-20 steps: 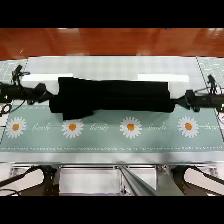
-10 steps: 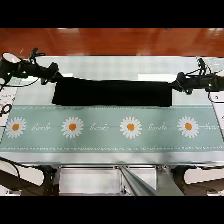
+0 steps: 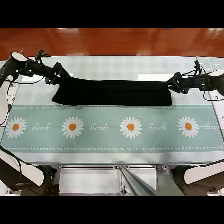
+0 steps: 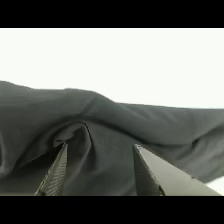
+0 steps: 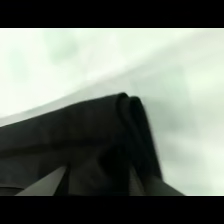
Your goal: Fold the shirts.
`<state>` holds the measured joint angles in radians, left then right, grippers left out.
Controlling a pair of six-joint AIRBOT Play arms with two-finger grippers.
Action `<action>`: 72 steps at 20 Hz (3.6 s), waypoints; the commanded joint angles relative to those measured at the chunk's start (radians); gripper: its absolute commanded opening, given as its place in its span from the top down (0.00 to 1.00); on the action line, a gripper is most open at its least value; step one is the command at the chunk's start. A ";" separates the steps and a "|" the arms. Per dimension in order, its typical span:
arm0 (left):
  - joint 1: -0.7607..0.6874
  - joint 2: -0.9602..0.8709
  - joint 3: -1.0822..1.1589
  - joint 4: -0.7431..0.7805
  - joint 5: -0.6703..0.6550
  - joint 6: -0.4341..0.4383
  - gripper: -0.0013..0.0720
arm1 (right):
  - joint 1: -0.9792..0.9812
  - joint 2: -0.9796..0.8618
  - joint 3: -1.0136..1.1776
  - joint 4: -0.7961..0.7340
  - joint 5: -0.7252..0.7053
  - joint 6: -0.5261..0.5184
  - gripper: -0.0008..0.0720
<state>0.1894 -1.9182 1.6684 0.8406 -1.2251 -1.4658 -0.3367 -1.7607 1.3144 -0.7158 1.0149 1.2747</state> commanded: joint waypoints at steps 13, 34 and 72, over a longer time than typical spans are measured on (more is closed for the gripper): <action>0.022 0.764 -0.448 0.220 0.230 0.043 0.29 | -0.236 0.200 -0.223 -0.041 0.086 -0.044 0.41; -0.126 0.841 -0.619 0.207 0.272 0.003 0.29 | 0.004 -0.027 -0.129 0.141 0.068 -0.038 0.41; -1.093 -0.118 0.184 -0.039 0.114 -0.066 0.94 | -0.146 1.152 -0.443 0.051 0.443 0.011 0.95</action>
<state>-0.8616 -1.9965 1.8324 0.9070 -1.1049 -1.5276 -0.4828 -0.6201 0.8715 -0.6689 1.4544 1.2778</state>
